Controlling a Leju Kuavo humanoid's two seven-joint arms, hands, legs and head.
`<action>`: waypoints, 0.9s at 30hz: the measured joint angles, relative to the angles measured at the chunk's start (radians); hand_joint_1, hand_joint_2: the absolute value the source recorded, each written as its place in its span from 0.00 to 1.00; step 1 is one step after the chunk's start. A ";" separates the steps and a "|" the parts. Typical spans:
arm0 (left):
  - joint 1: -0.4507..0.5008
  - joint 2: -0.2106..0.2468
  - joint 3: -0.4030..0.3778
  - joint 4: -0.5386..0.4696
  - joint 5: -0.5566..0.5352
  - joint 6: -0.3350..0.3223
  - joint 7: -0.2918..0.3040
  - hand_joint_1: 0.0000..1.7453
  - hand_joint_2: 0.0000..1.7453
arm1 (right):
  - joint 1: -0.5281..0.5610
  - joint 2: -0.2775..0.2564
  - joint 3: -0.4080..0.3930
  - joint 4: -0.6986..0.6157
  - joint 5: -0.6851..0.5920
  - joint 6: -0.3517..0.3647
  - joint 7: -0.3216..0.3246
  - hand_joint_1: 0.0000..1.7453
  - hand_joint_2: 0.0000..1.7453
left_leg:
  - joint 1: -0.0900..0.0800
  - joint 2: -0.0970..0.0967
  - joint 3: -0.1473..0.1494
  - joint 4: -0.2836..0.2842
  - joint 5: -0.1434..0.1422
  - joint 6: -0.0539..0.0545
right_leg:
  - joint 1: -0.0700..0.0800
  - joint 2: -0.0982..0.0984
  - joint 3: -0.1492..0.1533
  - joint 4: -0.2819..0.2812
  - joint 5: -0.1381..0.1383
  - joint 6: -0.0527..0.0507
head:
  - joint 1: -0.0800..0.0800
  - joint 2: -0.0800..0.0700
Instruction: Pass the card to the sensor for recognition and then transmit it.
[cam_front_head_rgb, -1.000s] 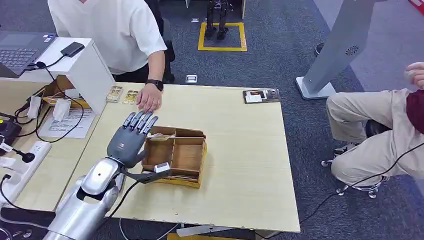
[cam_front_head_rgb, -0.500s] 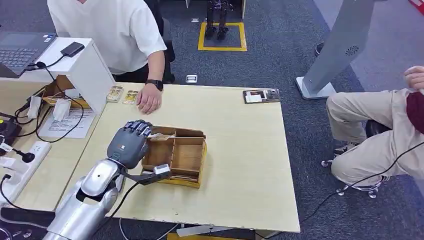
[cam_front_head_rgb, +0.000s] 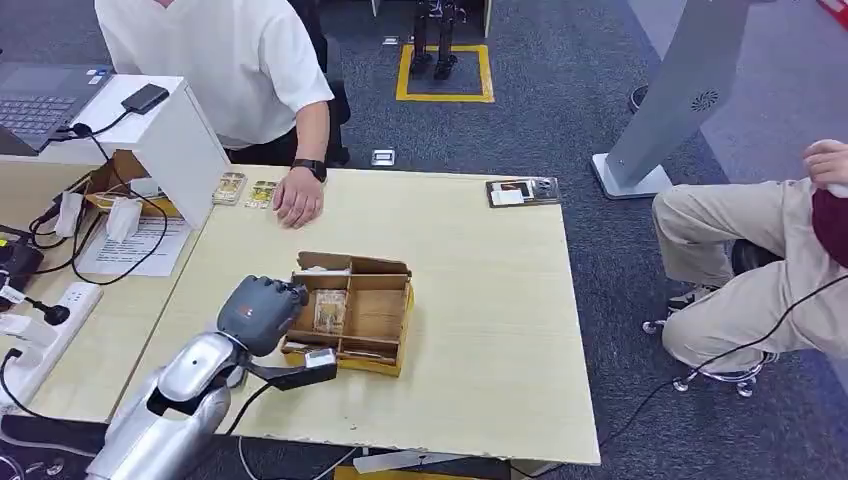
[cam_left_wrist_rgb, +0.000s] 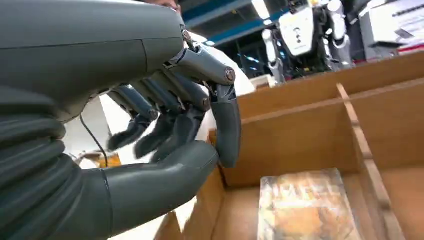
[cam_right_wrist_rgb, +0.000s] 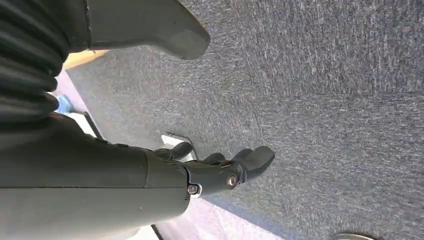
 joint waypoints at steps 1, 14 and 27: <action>0.001 0.000 -0.006 0.000 0.006 -0.001 -0.004 1.00 1.00 | 0.000 0.000 0.000 0.000 -0.001 0.000 -0.003 0.00 1.00 | 0.000 0.000 0.000 0.000 0.000 0.000 | 0.000 0.000 0.000 0.000 0.000 0.000 | 0.000 0.000; 0.015 -0.003 -0.028 0.001 0.016 0.015 0.018 1.00 1.00 | -0.003 0.000 0.005 0.000 -0.003 0.000 -0.008 0.00 1.00 | 0.000 0.000 0.000 0.000 0.000 0.000 | 0.000 0.000 0.000 0.000 0.000 0.000 | 0.000 0.000; 0.049 -0.010 -0.028 -0.007 -0.014 0.128 0.087 0.00 1.00 | -0.003 0.001 0.006 0.000 -0.009 0.000 -0.003 0.00 1.00 | 0.000 0.000 0.000 0.000 0.000 0.000 | 0.000 0.000 0.000 0.000 0.000 0.000 | 0.000 0.000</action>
